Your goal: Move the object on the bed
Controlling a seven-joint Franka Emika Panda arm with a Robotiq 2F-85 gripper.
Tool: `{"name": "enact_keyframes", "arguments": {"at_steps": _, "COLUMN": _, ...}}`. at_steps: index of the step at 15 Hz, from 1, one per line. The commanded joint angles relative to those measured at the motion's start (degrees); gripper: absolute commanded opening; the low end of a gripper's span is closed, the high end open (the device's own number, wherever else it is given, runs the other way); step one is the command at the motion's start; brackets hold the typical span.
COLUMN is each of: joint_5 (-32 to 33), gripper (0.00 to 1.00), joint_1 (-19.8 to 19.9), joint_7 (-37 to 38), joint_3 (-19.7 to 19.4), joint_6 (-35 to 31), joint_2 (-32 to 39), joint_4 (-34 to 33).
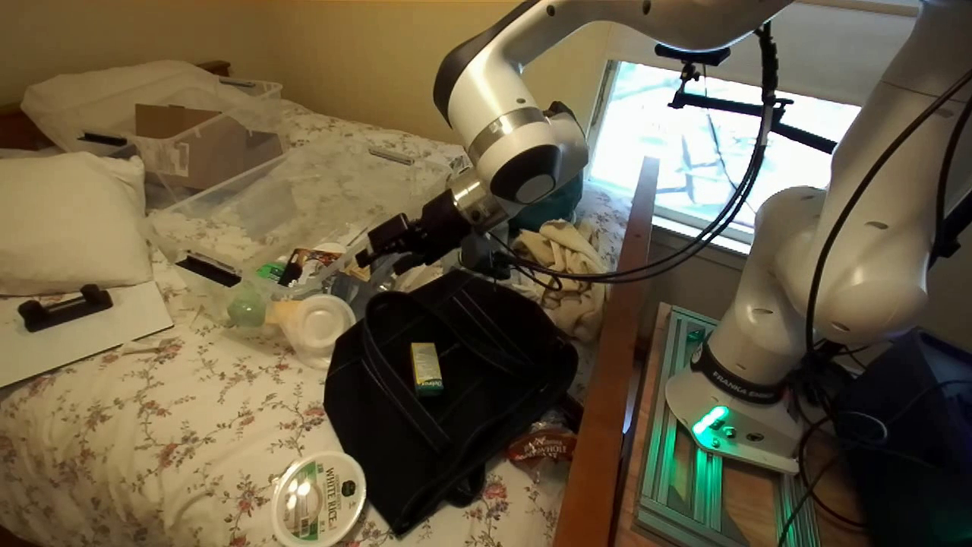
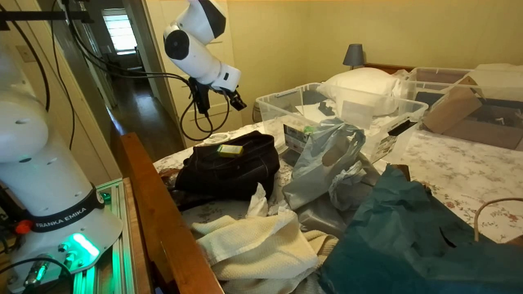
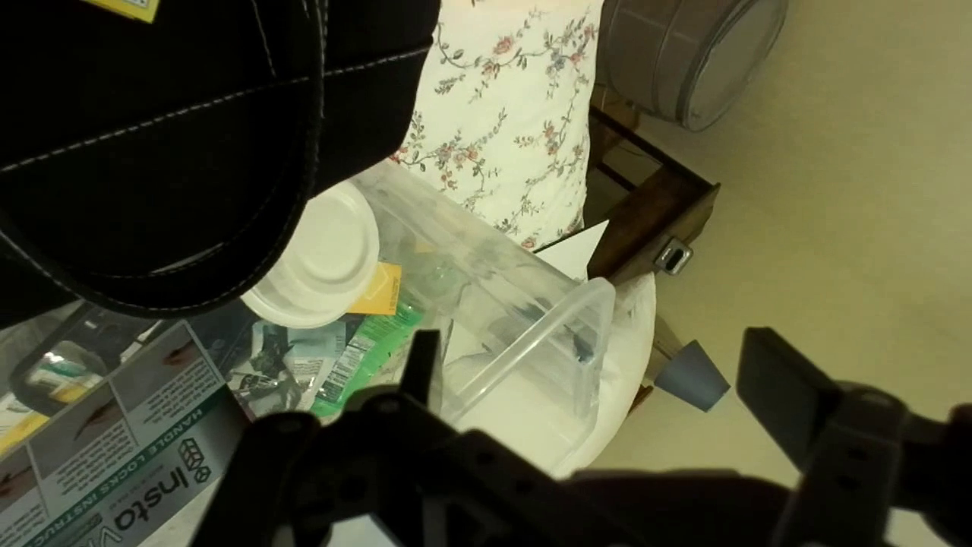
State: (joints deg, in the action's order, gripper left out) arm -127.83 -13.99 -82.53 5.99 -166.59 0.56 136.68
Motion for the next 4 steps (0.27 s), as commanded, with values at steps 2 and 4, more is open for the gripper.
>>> {"name": "enact_keyframes", "arguments": {"at_steps": 2, "joint_5": 0.0, "gripper": 1.0, "joint_1": 0.1, "joint_7": 0.0, "joint_3": -0.1, "joint_6": 0.0, "joint_2": 0.0, "joint_4": 0.0}}
{"name": "enact_keyframes", "arguments": {"at_steps": 4, "joint_5": 0.0, "gripper": 1.0, "joint_1": 0.2, "joint_7": 0.0, "joint_3": -0.2, "joint_6": 0.0, "joint_2": 0.0, "joint_4": 0.0}}
